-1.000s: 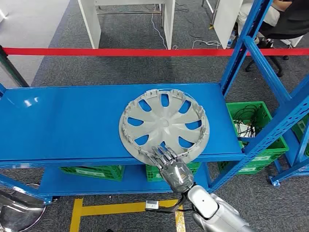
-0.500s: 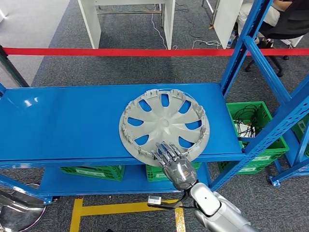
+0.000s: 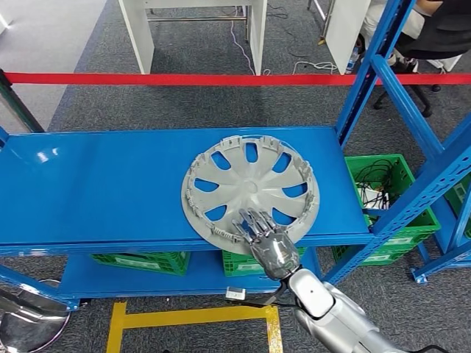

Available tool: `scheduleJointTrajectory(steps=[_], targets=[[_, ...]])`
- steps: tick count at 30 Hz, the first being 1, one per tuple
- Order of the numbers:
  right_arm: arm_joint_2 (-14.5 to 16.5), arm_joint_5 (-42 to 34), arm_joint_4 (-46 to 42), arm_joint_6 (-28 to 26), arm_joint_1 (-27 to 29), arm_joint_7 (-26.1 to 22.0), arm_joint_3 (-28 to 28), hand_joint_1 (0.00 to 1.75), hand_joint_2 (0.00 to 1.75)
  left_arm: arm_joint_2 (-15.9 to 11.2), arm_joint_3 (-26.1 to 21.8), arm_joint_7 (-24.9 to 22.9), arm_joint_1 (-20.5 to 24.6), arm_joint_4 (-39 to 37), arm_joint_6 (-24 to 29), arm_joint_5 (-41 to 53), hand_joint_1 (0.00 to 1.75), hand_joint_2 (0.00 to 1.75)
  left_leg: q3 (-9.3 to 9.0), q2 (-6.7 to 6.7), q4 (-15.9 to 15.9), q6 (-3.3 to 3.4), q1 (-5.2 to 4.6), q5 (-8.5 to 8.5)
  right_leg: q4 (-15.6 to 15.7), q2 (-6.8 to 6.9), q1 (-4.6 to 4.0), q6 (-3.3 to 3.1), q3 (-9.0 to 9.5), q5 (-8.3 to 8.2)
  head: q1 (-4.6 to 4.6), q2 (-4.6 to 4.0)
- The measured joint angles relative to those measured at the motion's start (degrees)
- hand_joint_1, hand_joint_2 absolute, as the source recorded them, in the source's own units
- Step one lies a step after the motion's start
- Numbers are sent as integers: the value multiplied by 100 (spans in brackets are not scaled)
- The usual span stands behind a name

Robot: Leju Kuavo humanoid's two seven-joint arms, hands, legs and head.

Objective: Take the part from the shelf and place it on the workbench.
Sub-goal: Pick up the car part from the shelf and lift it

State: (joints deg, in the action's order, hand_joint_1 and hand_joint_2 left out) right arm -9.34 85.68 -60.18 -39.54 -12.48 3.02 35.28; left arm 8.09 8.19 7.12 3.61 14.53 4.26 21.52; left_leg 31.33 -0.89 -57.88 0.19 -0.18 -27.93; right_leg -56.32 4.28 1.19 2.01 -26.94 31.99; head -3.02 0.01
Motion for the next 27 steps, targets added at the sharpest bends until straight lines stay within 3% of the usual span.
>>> scheduleJointTrajectory(steps=[10, 12, 14, 16, 27], targets=[[69, 35, 379, -23, -181, 67, 4, 1, 175, -45, 27, 27, 1, 0, -31, -45, 0, 0, 0, 0, 0, 0, 0, 1, 0, 0, 0, 0, 0, 0, 0, -1], [78, 28, 422, -24, -196, 69, 4, 84, 175, -47, 27, 30, 1, 0, -32, -47, 0, 0, 0, 0, 0, 0, 0, 2, 0, -1, 0, 1, 1, -2, 0, -1], [86, -10, 461, -24, -211, 54, 4, 170, 175, -50, 27, 45, 0, 0, -40, -56, 0, 87, -1, 0, 0, 2, 0, 3, -1, -1, 0, 3, 1, -4, -1, 0], [96, -59, 481, -24, -218, 13, 1, 175, 175, -57, 27, 81, -1, 0, -64, -84, 0, 175, -1, 0, 0, 3, 0, 4, -1, -1, 0, 4, 1, -6, -1, 0], [109, -10, -263, -30, 139, -225, -220, 175, 175, -92, 27, 252, -32, 0, -139, -260, 0, 175, 0, 0, -1, 4, 0, 4, 0, 0, 1, 4, 0, -6, -1, 0]])
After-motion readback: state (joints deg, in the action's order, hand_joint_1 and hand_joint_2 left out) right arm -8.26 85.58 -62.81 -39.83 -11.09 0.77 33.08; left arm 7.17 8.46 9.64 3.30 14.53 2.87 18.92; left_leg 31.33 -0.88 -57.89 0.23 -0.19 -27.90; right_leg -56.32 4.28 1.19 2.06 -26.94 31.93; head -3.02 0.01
